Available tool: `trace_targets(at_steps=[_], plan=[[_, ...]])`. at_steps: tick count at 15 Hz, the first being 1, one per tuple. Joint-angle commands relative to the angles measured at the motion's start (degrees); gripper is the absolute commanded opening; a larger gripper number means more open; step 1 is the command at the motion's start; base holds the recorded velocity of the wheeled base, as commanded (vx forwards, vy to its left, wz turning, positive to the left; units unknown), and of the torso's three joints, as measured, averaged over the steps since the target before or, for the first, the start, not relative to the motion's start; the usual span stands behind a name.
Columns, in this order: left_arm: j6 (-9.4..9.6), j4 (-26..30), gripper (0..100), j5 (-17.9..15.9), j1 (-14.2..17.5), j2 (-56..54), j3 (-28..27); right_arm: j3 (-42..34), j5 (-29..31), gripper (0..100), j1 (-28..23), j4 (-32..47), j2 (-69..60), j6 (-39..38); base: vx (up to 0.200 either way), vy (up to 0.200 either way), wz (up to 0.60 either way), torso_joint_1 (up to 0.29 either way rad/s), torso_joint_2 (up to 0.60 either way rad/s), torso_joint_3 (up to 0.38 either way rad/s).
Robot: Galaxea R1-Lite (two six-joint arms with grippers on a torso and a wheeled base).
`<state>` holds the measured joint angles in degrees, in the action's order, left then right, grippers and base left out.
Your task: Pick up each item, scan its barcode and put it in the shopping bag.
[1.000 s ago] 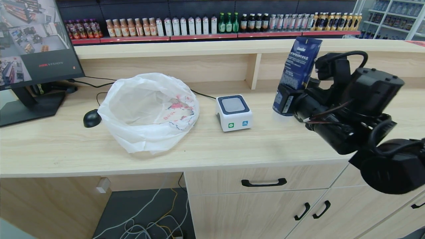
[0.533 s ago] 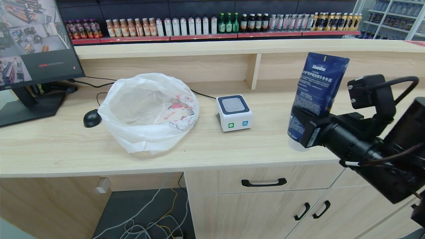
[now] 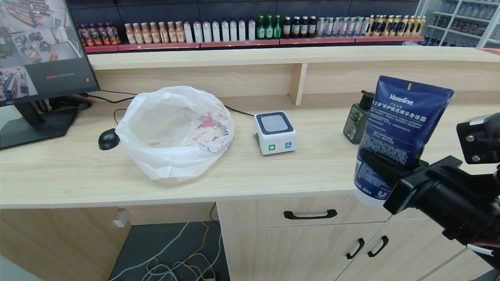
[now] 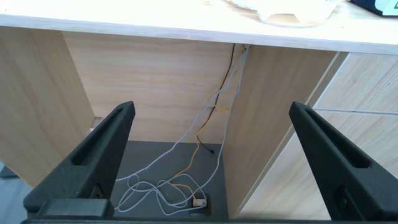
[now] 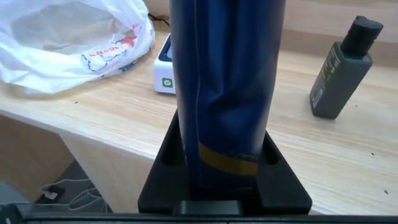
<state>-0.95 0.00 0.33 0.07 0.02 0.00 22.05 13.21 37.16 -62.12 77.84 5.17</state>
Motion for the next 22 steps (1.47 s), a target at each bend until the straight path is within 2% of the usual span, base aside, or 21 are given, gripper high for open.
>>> trace_targets(at_steps=[1,3,10,12,14,17,18,22], plan=[[-0.02,0.0,100,0.0,0.0,0.0,0.0,0.1,-2.8,0,0.2,0.0,-0.1,-2.2,0.0,0.0,0.0,0.0,0.0,0.0],[-0.02,0.0,100,0.0,0.0,0.0,0.0,0.4,-7.1,0,0.2,0.0,0.0,-4.6,0.0,0.0,0.0,0.0,0.0,0.0],[-0.02,0.0,100,0.0,0.0,0.0,0.0,0.7,-20.2,0,1.0,-0.9,1.3,-24.3,0.0,0.0,0.0,0.0,0.0,0.0],[-0.02,0.0,100,0.0,0.0,0.0,0.0,0.3,-23.8,0,1.0,-7.2,3.2,-31.6,0.0,0.0,0.0,0.0,0.0,0.0],[-0.02,0.0,100,0.0,0.0,0.0,0.0,1.0,-24.4,0,1.1,-13.4,6.5,-38.1,0.0,0.0,0.0,0.0,0.0,0.0],[-0.02,0.0,100,0.0,0.0,0.0,0.0,1.4,-24.6,0,2.2,-24.4,12.3,-42.2,0.0,0.0,0.0,0.0,0.0,0.0],[-0.02,0.0,100,0.0,0.0,0.0,0.0,1.4,-27.0,0,2.2,-27.9,14.9,-43.5,0.0,0.0,0.0,0.0,0.0,0.0],[-0.02,0.0,100,0.0,0.0,0.0,0.0,2.3,-32.4,0,2.5,-27.9,13.7,-46.0,0.0,0.0,0.0,0.0,0.0,0.0]])
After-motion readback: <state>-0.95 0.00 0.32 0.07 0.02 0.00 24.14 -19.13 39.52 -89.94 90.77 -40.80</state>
